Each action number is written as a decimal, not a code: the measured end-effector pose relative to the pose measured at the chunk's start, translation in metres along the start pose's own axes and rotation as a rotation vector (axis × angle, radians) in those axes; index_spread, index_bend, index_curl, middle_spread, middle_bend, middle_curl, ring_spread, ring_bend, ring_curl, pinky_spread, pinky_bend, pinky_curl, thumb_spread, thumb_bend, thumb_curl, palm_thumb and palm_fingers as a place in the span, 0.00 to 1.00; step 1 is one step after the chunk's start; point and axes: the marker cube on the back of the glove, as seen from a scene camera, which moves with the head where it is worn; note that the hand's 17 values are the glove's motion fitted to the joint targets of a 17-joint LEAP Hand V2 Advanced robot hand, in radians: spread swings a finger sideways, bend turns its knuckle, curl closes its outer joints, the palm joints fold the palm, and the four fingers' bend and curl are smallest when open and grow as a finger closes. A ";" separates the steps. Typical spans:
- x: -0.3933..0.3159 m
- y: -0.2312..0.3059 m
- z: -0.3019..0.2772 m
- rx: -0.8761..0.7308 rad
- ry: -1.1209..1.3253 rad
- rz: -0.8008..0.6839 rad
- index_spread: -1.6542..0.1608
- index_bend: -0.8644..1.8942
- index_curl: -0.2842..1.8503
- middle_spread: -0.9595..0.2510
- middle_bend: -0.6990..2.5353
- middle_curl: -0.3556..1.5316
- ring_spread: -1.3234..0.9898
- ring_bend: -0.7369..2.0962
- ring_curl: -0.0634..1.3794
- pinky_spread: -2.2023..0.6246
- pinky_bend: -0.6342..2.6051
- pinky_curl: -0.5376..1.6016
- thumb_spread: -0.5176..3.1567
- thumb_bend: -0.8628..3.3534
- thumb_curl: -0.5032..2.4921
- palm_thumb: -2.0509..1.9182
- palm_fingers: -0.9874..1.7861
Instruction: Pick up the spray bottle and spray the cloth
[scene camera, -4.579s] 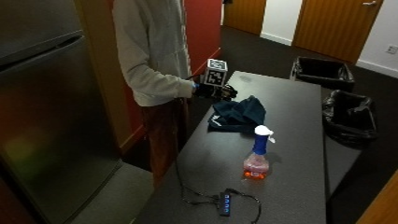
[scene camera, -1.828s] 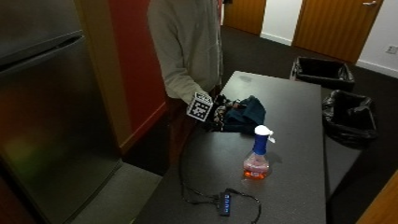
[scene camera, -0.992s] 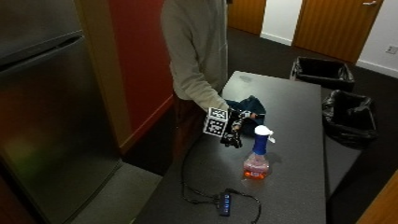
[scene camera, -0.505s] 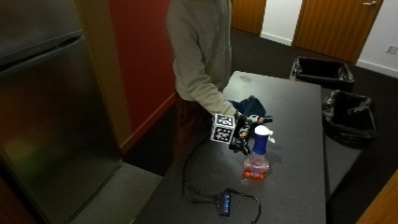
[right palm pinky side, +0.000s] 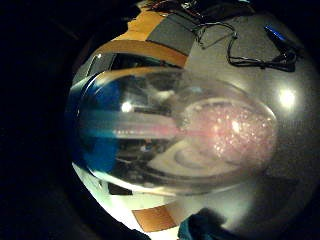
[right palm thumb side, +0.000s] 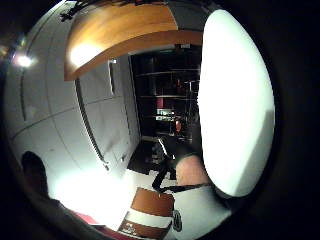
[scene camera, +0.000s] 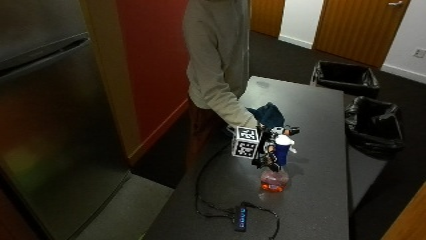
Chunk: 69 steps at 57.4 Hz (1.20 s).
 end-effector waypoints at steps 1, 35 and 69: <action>0.000 0.000 0.000 -0.001 0.004 0.000 0.77 0.36 0.23 0.79 0.30 0.38 0.58 0.43 0.26 0.83 0.33 0.42 0.38 0.20 0.30 0.67 0.41; 0.006 -0.018 0.009 -0.015 0.092 0.008 0.77 0.40 0.29 0.65 0.33 0.40 0.51 0.43 0.27 0.78 0.25 0.39 0.37 0.20 0.31 0.71 0.72; -0.062 -0.036 0.040 -0.418 0.341 -0.236 0.80 0.39 0.35 0.63 0.39 0.47 0.49 0.51 0.37 0.68 0.33 0.44 0.23 0.19 0.37 0.75 0.85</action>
